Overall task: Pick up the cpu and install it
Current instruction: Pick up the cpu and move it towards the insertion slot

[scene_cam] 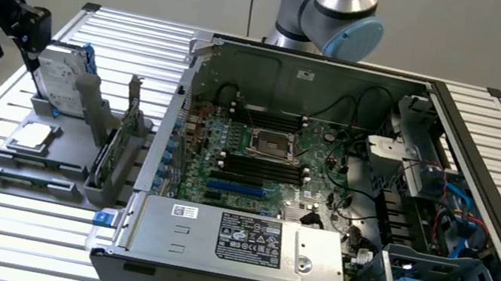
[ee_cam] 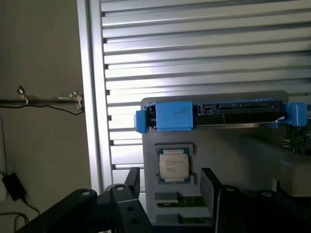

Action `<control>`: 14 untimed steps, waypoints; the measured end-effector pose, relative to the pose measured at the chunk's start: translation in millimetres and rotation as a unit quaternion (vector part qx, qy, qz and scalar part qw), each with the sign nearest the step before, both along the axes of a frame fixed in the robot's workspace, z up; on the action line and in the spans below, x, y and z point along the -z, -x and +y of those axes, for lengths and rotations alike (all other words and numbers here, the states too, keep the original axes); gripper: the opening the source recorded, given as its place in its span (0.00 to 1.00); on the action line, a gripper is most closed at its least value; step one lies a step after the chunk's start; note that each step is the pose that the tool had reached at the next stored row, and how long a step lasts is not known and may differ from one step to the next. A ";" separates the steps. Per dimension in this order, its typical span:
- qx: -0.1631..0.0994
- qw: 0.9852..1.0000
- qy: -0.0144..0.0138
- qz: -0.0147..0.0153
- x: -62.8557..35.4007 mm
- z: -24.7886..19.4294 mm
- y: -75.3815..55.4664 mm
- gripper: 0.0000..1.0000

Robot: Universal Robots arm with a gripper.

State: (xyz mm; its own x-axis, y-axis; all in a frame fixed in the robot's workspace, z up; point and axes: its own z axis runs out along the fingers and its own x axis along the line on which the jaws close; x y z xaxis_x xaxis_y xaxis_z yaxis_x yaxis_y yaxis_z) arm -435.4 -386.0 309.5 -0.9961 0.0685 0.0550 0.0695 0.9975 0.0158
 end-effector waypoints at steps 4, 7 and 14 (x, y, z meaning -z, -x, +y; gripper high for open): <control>0.000 1.000 0.000 0.000 7.2 -2.1 0.0 0.62; 0.000 1.000 0.000 0.000 12.7 -4.2 0.0 0.62; 0.000 1.000 0.000 0.000 25.5 -11.3 0.0 0.62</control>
State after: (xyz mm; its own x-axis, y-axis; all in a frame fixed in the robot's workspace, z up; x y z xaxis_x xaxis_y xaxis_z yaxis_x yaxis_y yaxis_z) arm -435.4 -397.3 284.0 -0.9961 0.0685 0.0551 0.0695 0.9975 0.0158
